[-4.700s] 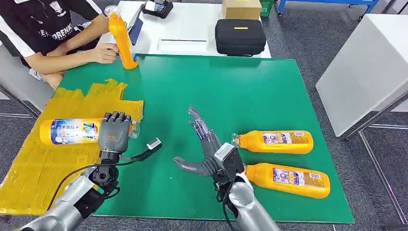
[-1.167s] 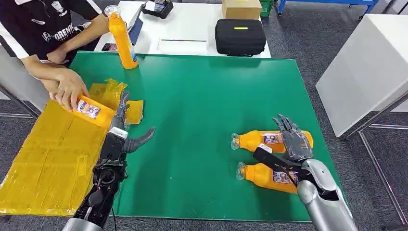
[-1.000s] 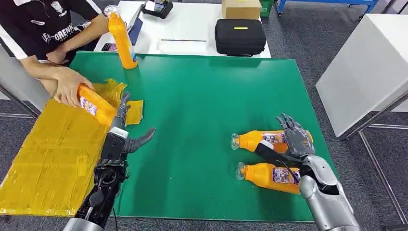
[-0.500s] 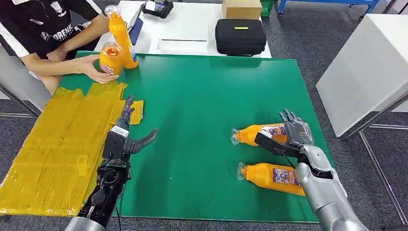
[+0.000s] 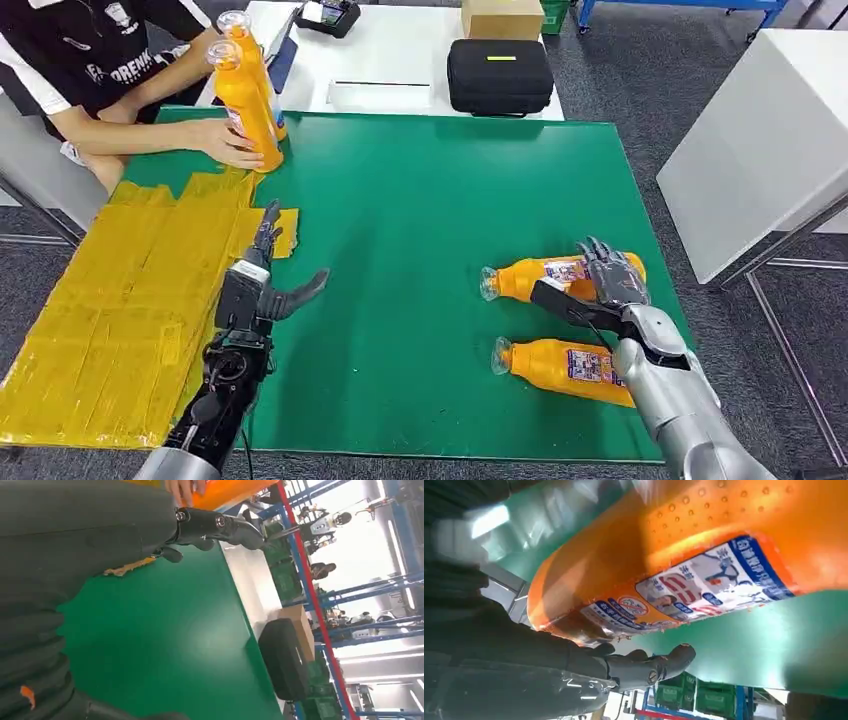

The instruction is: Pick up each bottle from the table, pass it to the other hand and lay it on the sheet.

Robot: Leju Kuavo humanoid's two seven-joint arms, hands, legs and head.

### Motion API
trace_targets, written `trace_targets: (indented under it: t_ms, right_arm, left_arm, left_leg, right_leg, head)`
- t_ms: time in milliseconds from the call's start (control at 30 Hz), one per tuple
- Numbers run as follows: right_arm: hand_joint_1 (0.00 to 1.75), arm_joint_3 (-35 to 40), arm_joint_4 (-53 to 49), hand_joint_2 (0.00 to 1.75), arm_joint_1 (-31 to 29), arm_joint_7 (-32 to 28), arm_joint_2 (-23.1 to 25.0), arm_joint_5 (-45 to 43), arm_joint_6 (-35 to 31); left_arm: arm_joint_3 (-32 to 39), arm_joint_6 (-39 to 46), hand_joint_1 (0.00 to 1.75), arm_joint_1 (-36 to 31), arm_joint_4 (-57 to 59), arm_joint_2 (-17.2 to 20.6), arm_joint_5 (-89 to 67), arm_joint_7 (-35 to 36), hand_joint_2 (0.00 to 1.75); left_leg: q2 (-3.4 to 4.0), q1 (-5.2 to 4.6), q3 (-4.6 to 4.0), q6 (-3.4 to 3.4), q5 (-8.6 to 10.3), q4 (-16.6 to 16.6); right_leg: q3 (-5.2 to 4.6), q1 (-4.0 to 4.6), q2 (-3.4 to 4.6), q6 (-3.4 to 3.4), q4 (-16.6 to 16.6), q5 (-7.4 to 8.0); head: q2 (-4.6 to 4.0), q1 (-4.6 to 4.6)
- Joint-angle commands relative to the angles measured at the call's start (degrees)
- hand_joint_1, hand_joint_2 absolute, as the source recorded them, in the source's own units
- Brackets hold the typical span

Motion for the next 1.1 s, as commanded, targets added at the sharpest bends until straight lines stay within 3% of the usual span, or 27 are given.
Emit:
trace_targets:
  t_ms: [33, 100, 133, 167, 200, 233, 333, 367, 600, 633, 733, 900, 967, 1100]
  right_arm:
    - [0.0, 1.6, 8.2, 1.75, -3.7, 3.5, 0.3, 2.1, -0.4]
    - [0.0, 1.8, 9.0, 1.75, -4.0, 4.9, 0.3, 3.2, -0.7]
    - [0.02, 1.9, 9.4, 1.75, -4.0, 5.3, 0.3, 3.5, -0.7]
    - [0.1, 2.0, 9.7, 1.75, -4.1, 5.4, 0.3, 3.7, -0.6]
    - [0.4, 2.0, 9.9, 1.75, -4.0, 5.5, 0.3, 3.8, -0.6]
    - [0.49, 2.0, 9.9, 1.75, -4.0, 5.5, 0.3, 3.8, -0.6]
    - [1.2, 2.3, 10.8, 1.75, -4.2, 6.3, 0.6, 4.6, -0.6]
    - [1.34, 2.3, 10.8, 1.75, -4.2, 6.3, 0.6, 4.6, -0.6]
    - [1.4, 2.3, 11.4, 1.75, -4.4, 6.4, 0.7, 4.7, -0.4]
    - [1.48, 2.4, 11.4, 1.75, -4.2, 6.4, 0.9, 4.8, -0.5]
    - [1.48, 2.4, 11.5, 1.75, -4.1, 6.5, 0.9, 4.9, -0.6]
    - [1.48, 2.4, 11.5, 1.75, -4.1, 6.5, 0.9, 4.9, -0.6]
    - [1.71, 2.4, 11.4, 1.75, -4.0, 6.6, 1.0, 4.9, -0.7]
    - [1.75, 2.0, 10.9, 1.75, -3.4, 6.9, 1.8, 5.4, -2.1]
  left_arm:
    - [0.7, -0.1, 0.0, -3.1, 6.4, 0.3, 0.8, 0.3, 1.75]
    - [0.7, -0.2, 0.0, -3.2, 6.8, 0.2, 1.0, 0.3, 1.75]
    - [0.8, -0.2, 0.0, -3.3, 7.0, 0.1, 1.0, 0.3, 1.75]
    - [0.8, -0.3, 0.0, -3.4, 7.2, 0.1, 1.0, 0.3, 1.75]
    - [0.7, -0.3, 0.0, -3.4, 7.3, 0.0, 1.0, 0.3, 1.75]
    - [0.7, -0.3, 0.0, -3.4, 7.3, 0.0, 1.0, 0.3, 1.75]
    - [1.0, -0.3, 0.0, -3.8, 8.4, -0.1, 1.0, 0.3, 1.75]
    - [1.0, -0.3, 0.0, -3.8, 8.4, -0.1, 1.0, 0.3, 1.75]
    - [1.2, -0.4, 0.0, -4.1, 8.9, -0.4, 1.2, 0.3, 1.75]
    - [1.3, -0.4, 0.0, -4.1, 8.9, -0.4, 1.2, 0.3, 1.75]
    - [1.3, -0.4, 0.0, -4.1, 9.0, -0.4, 1.2, 0.3, 1.75]
    - [1.3, -0.4, 0.0, -4.1, 9.0, -0.4, 1.2, 0.3, 1.75]
    - [1.4, -0.4, 0.0, -4.1, 9.1, -0.4, 1.2, 0.3, 1.75]
    - [1.9, -0.7, 0.0, -4.3, 9.4, -0.7, 1.0, 0.3, 1.75]
  left_leg:
    - [0.01, 0.02, 0.37, 0.02, -0.16, 0.0]
    - [0.01, 0.01, 0.71, 0.04, -0.35, 0.1]
    - [0.01, 0.02, 0.35, 0.03, -0.14, 0.0]
    - [0.02, 0.02, 0.49, 0.04, -0.23, 0.0]
    - [0.0, 0.02, 0.26, 0.03, -0.1, 0.0]
    - [-0.01, 0.02, 0.43, 0.04, -0.19, 0.0]
    - [-0.01, 0.03, 0.4, 0.03, -0.17, 0.0]
    - [-0.01, 0.02, 0.5, 0.03, -0.22, 0.0]
    - [0.0, 0.05, 0.32, 0.03, -0.12, 0.0]
    - [0.0, 0.04, 0.29, 0.03, -0.11, 0.0]
    - [-0.02, 0.05, 0.53, 0.04, -0.22, 0.0]
    - [-0.01, 0.05, 0.2, 0.02, -0.06, 0.0]
    - [-0.01, 0.04, 0.4, 0.04, -0.16, 0.0]
    - [-0.02, 0.06, 0.38, 0.03, -0.14, 0.0]
  right_leg:
    - [0.35, 0.06, 0.01, -0.3, 0.0, -0.14]
    - [0.68, 0.07, 0.03, -0.5, 0.1, -0.31]
    - [0.34, 0.05, 0.01, -0.27, 0.0, -0.12]
    - [0.48, 0.07, 0.03, -0.36, 0.0, -0.19]
    - [0.26, 0.05, 0.0, -0.22, 0.0, -0.08]
    - [0.43, 0.07, 0.0, -0.33, 0.0, -0.16]
    - [0.39, 0.07, -0.01, -0.32, 0.0, -0.16]
    - [0.49, 0.07, -0.01, -0.39, 0.0, -0.2]
    - [0.32, 0.08, -0.01, -0.26, 0.0, -0.11]
    - [0.29, 0.07, 0.0, -0.24, 0.0, -0.1]
    - [0.53, 0.09, -0.02, -0.38, 0.0, -0.21]
    - [0.2, 0.08, -0.01, -0.19, 0.0, -0.05]
    - [0.39, 0.08, -0.01, -0.32, 0.0, -0.15]
    - [0.38, 0.1, -0.02, -0.3, 0.0, -0.13]
  head:
    - [0.0, 0.0]
    - [0.0, 0.0]
    - [0.0, 0.02]
    - [0.0, 0.0]
    - [0.0, 0.02]
    - [0.0, 0.0]
    - [0.0, 0.02]
    - [0.0, 0.0]
    - [0.0, 0.0]
    - [0.0, 0.02]
    - [0.0, 0.02]
    - [0.0, 0.0]
    - [0.0, 0.0]
    - [0.0, 0.0]
